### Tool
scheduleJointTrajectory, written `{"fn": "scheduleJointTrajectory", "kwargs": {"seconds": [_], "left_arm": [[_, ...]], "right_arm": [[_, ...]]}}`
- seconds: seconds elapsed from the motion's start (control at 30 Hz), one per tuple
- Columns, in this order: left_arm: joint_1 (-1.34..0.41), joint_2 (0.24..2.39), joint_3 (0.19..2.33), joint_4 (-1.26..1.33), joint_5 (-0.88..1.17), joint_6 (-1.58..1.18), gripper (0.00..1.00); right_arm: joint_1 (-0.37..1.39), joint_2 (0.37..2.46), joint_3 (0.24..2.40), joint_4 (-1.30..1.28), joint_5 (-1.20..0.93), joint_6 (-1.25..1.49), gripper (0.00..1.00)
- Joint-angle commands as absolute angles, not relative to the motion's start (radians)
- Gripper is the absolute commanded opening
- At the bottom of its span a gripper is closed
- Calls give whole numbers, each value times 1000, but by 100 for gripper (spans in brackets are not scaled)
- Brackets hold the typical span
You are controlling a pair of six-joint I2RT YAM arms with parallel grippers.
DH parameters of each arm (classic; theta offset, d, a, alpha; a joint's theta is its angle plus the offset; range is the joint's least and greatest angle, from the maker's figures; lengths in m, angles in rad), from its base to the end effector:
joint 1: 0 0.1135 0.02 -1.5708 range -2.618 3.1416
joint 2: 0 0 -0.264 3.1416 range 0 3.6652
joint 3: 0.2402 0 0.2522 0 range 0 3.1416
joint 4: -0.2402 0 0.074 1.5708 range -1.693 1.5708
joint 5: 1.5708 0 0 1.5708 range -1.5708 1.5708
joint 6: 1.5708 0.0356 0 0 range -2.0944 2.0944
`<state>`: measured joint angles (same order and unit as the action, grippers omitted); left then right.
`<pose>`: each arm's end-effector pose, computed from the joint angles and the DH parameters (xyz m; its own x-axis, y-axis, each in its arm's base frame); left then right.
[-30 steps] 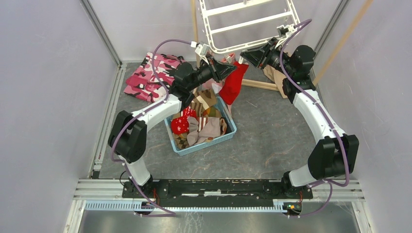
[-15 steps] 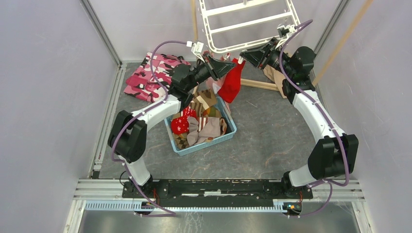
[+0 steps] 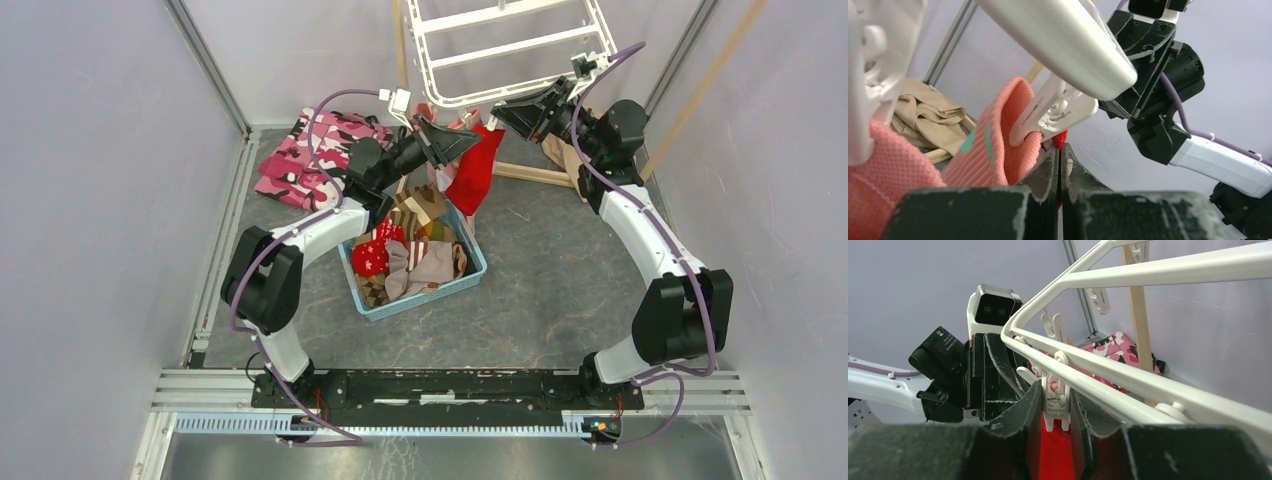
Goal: Clip the socks to the hanger
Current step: Clamp the sock onto the hanger.
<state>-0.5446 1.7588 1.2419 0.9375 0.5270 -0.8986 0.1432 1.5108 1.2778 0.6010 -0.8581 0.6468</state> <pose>0.3393 -0.2265 0.3467 -0.4402 -0.5241 -0.7291 0.7966 0.1467 -0.5864 0.3397 0.0762 0.4138 -0.1932 0.3703 -0.9086 -0.8466 0.4051 0.3451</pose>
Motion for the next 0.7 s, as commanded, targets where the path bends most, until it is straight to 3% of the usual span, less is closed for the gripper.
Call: {"fn": "scheduleJointTrajectory", "kwargs": {"seconds": [0.0, 0.67], "left_arm": [[-533, 1765, 1270, 1032, 567, -987, 2], [-524, 1835, 1286, 1170, 591, -1185, 2]], "right_arm": [[154, 1522, 1265, 703, -937, 706, 0], [153, 1549, 1256, 845, -969, 803, 0]]}}
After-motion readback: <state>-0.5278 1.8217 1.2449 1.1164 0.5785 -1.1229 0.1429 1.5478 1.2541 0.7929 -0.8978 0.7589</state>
